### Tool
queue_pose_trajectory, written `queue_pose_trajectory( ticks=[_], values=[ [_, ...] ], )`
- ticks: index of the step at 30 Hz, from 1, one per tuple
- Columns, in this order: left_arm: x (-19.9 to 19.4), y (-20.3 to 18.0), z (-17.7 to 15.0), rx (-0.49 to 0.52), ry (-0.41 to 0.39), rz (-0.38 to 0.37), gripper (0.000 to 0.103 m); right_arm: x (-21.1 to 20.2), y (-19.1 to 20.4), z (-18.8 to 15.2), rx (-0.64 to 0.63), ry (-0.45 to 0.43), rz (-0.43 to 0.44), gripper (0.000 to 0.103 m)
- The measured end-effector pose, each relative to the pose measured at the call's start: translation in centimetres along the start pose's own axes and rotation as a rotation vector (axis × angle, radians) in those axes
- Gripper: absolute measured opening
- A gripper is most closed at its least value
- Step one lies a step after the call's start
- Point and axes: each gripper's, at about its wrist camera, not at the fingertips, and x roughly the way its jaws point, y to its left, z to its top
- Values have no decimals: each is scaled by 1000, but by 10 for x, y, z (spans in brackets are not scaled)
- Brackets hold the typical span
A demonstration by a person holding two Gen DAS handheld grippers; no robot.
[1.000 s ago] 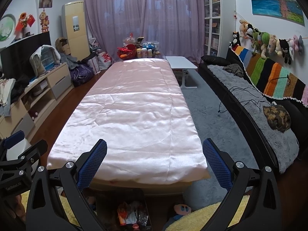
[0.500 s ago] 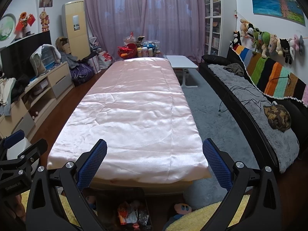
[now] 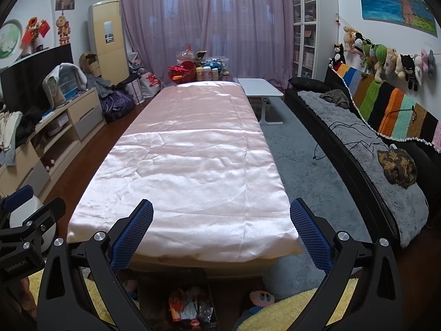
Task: Collect trash
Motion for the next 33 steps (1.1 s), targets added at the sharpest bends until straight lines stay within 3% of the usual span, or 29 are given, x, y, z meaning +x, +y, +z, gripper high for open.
queue_pose_trajectory(
  ticks=[33],
  values=[
    [-1, -1, 1, -1, 0, 1, 95, 7, -2, -3, 1, 9, 6, 100]
  ],
)
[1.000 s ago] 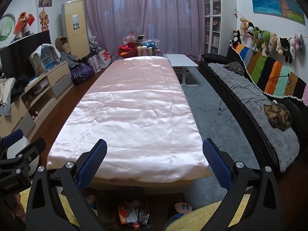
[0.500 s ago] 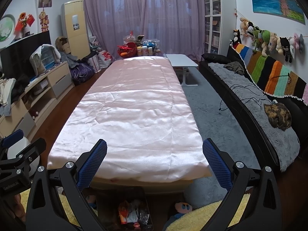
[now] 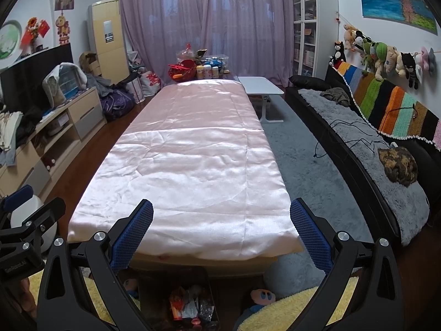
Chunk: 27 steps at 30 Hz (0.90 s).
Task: Collect trash
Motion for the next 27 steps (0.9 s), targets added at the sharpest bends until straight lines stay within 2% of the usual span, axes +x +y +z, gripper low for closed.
queue_pose_trajectory(
  ticks=[23, 27],
  values=[
    [0, 3, -2, -17, 7, 15, 95, 1, 1, -1, 1, 3, -5, 100],
    [2, 3, -2, -21, 23, -28, 95, 1, 1, -1, 2, 6, -8, 100]
  ],
)
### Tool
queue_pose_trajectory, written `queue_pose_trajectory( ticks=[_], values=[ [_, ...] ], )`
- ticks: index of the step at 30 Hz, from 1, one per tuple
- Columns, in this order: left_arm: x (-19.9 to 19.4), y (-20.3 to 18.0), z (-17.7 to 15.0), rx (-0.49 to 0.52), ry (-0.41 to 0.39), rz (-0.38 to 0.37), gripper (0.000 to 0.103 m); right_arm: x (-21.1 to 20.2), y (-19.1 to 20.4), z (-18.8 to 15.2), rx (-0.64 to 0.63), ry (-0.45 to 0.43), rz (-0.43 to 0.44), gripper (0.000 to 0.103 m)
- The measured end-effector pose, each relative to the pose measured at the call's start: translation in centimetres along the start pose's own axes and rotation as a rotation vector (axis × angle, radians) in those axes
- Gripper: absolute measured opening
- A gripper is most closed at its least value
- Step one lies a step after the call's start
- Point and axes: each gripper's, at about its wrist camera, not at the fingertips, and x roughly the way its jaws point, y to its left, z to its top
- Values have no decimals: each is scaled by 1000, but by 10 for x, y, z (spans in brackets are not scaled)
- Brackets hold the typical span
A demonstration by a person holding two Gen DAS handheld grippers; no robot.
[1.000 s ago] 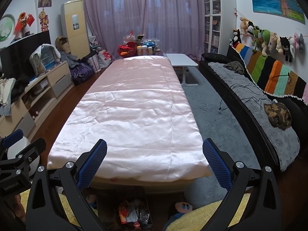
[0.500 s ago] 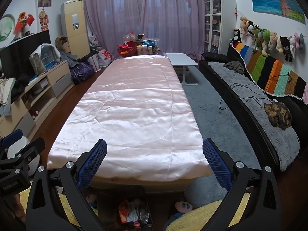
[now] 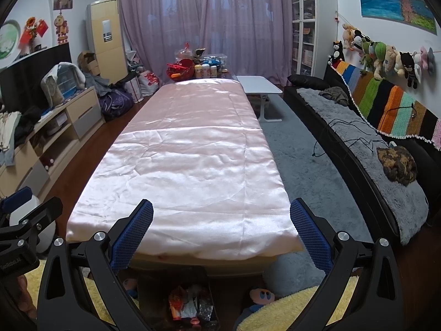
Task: Collect trash
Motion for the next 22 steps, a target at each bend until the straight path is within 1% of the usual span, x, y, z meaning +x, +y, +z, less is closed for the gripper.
queue_pose_trajectory(
  ticks=[3, 8, 16, 20, 22],
  values=[
    [0, -1, -1, -11, 10, -5, 95, 1, 0, 0, 5, 6, 1, 100],
    [0, -1, -2, 3, -11, 33, 95, 2, -1, 0, 6, 13, 1, 100],
    [0, -1, -1, -3, -6, 28, 95, 4, -1, -1, 6, 20, 0, 100],
    [1, -2, -1, 1, -3, 56, 95, 4, -1, -1, 6, 21, 0, 100],
    [1, -1, -1, -1, 0, 47, 95, 4, -1, -1, 6, 21, -1, 100]
  ],
)
